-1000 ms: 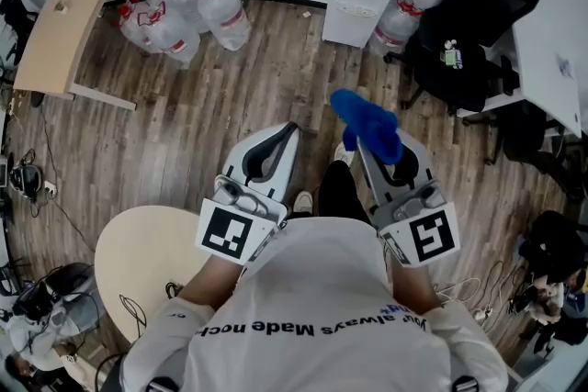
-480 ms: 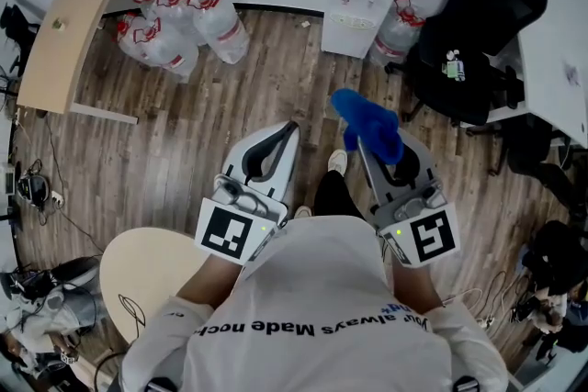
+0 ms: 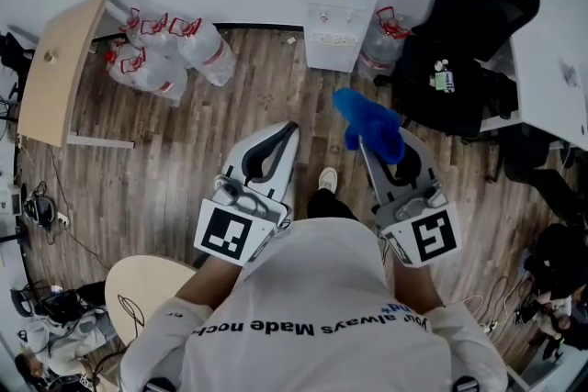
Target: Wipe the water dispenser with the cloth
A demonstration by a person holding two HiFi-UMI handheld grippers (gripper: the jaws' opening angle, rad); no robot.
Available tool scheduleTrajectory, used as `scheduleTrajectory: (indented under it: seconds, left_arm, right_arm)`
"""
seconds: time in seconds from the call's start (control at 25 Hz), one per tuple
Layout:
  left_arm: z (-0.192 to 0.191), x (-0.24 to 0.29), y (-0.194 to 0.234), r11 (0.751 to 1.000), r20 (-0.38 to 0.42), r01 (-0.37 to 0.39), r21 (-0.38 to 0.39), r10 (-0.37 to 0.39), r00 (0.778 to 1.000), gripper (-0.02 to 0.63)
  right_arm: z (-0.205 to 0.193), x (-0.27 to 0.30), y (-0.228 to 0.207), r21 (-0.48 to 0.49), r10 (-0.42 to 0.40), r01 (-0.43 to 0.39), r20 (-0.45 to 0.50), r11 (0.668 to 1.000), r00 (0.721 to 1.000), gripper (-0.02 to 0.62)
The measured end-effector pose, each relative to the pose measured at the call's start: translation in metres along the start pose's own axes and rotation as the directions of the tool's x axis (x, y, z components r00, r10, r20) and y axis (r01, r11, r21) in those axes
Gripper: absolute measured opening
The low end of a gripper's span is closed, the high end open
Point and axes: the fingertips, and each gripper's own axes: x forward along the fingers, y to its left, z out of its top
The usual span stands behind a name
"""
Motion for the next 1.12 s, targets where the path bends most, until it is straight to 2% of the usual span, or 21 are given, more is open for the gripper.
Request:
scheduleTrajectory:
  seconds: [0.2, 0.44, 0.92, 1.12]
  left_arm:
    - [0.0, 0.046, -0.001, 1.0, 0.013, 0.005, 0.001, -0.005, 1.0, 0.02]
    - [-0.009, 0.085, 0.005, 1.0, -0.009, -0.023, -0.006, 0.023, 1.0, 0.02]
    - [-0.017, 0.132, 0.03, 1.0, -0.018, 0.0, -0.02, -0.001, 1.0, 0.02]
    - [-0.019, 0.157, 0.055, 0.999, -0.01, 0.011, -0.03, -0.011, 1.0, 0.02]
  right_arm:
    - [-0.003, 0.007, -0.044, 0.006, 0.001, -0.001, 0.001, 1.0, 1.0, 0.083]
    - [-0.012, 0.02, -0.082, 0.017, 0.018, -0.018, -0.014, 1.0, 1.0, 0.083]
    - [-0.017, 0.057, -0.116, 0.018, 0.025, -0.025, -0.037, 1.0, 0.999, 0.083]
    - [-0.017, 0.088, -0.132, 0.014, 0.025, -0.024, -0.042, 1.0, 0.999, 0.083]
